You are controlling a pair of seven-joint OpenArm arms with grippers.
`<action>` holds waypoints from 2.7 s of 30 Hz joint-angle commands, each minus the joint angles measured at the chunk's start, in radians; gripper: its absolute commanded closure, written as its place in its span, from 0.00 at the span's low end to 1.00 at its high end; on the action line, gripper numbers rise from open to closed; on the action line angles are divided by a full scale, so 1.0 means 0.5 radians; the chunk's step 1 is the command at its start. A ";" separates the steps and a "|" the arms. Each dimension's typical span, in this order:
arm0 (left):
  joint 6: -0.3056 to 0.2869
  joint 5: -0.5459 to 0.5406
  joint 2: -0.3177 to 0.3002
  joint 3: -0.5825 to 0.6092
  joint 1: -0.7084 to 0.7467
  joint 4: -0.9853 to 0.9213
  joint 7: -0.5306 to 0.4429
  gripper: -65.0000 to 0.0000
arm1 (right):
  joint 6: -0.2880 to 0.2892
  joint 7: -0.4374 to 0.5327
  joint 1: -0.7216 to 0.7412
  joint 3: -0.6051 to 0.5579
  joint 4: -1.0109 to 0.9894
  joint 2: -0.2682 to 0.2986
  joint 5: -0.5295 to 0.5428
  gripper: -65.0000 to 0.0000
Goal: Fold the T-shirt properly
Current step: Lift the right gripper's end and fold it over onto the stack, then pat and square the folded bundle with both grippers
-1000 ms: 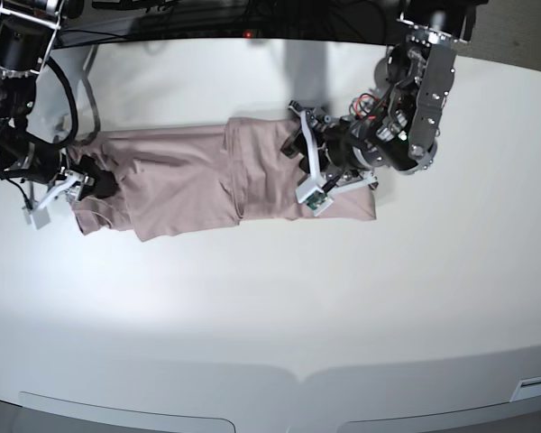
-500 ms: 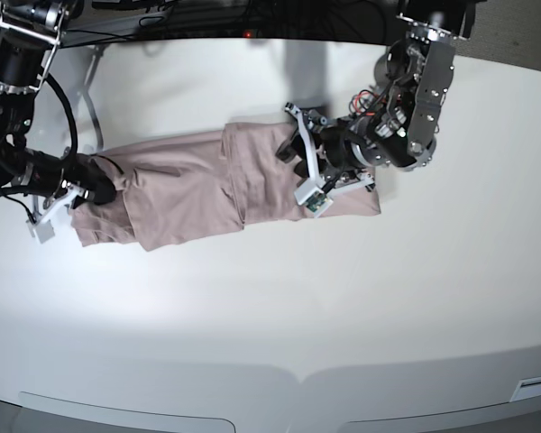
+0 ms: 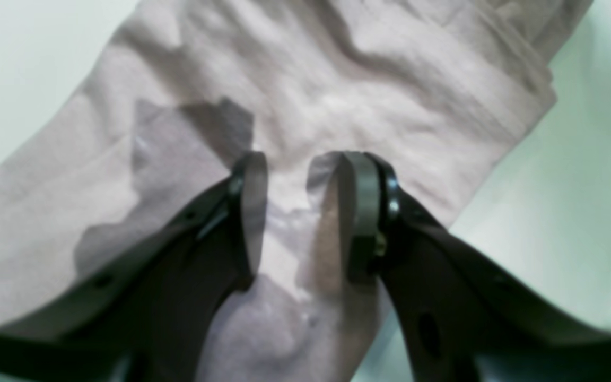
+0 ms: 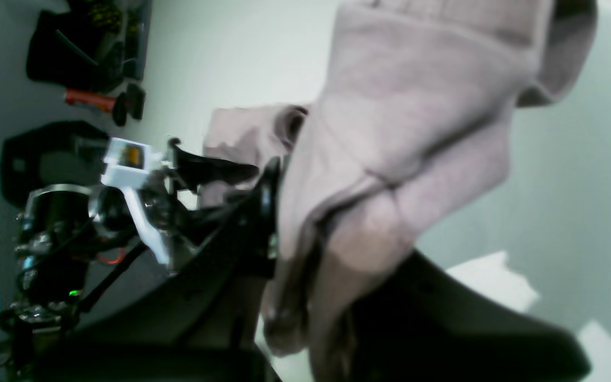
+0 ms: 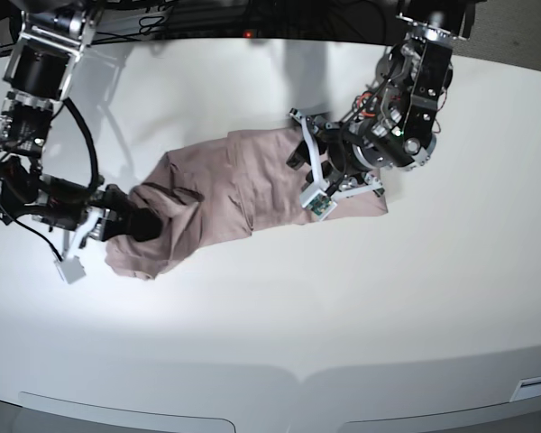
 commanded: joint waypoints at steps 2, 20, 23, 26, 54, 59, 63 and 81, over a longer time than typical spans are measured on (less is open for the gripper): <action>0.007 -0.016 0.005 0.000 -0.033 0.032 -0.043 0.67 | 0.010 0.028 0.044 0.010 0.138 -0.053 0.077 1.00; 0.010 -0.022 0.005 -0.001 -0.047 0.032 -0.060 0.66 | 0.010 0.028 0.040 -0.421 0.266 -0.645 0.059 1.00; 0.015 -0.023 0.005 -0.001 -0.095 0.033 -0.042 0.66 | 0.010 0.028 0.040 -0.441 0.266 -0.664 0.058 1.00; 0.031 -0.024 0.005 -0.001 -0.160 0.045 0.037 0.66 | 0.010 0.028 0.040 -0.440 0.266 -0.662 0.053 1.00; 0.105 -0.016 -0.517 -0.001 -0.809 0.117 0.424 0.66 | 0.010 0.028 0.039 -0.466 0.266 -0.668 0.053 1.00; 0.284 -0.019 -0.698 -0.001 -0.809 0.118 0.298 0.66 | 0.010 0.028 0.038 -0.612 0.266 -0.681 -0.017 1.00; 0.462 -0.024 -0.789 0.000 -0.808 0.118 0.301 0.66 | 0.010 0.028 0.022 -0.732 0.266 -0.746 -0.087 1.00; 0.492 -0.159 -0.804 -0.001 -0.797 0.118 0.322 0.66 | 0.010 0.028 -0.027 -0.996 0.265 -0.857 -0.185 0.61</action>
